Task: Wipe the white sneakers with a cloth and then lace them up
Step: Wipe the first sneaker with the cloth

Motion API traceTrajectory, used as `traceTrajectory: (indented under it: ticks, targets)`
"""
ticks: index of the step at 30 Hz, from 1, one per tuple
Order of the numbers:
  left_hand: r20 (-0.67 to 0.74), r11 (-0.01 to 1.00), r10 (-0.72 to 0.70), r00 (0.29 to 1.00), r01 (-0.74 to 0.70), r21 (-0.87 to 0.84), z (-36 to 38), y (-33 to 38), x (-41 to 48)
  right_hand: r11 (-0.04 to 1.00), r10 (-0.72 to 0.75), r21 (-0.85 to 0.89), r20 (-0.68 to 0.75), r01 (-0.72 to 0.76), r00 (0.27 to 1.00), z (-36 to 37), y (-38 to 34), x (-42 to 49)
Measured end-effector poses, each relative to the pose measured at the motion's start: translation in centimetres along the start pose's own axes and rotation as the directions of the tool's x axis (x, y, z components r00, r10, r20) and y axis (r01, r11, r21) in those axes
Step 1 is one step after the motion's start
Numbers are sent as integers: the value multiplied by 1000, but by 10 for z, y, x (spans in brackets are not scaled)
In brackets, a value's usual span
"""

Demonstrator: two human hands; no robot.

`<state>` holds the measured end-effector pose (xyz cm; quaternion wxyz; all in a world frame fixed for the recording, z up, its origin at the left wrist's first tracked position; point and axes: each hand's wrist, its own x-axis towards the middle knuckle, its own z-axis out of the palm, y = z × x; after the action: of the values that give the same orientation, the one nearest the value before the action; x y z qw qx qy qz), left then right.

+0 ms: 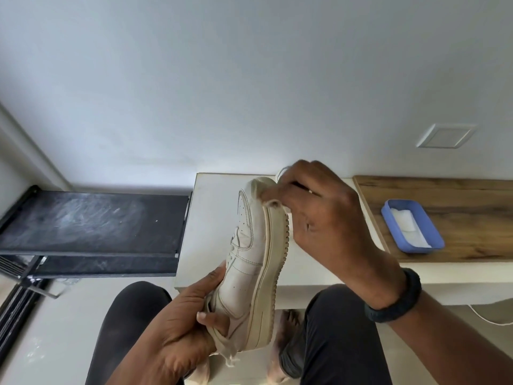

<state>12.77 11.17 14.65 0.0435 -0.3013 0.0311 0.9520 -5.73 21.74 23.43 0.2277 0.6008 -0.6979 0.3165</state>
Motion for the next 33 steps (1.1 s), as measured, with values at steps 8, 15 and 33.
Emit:
traceTrajectory:
  ticks: [8, 15, 33]
  targets:
    - [29, 992, -38, 999, 41, -118, 7, 4, -3, 999, -36, -8, 0, 36, 999, 15, 0, -19]
    - [40, 989, -48, 998, 54, -139, 0, 5, -3, 996, -87, 23, 77, 86, 993, 27, -2, -50]
    - [85, 987, -32, 996, 44, -153, 2, 5, -9, 997, 23, 79, 54, -27, 998, 32, -3, -35]
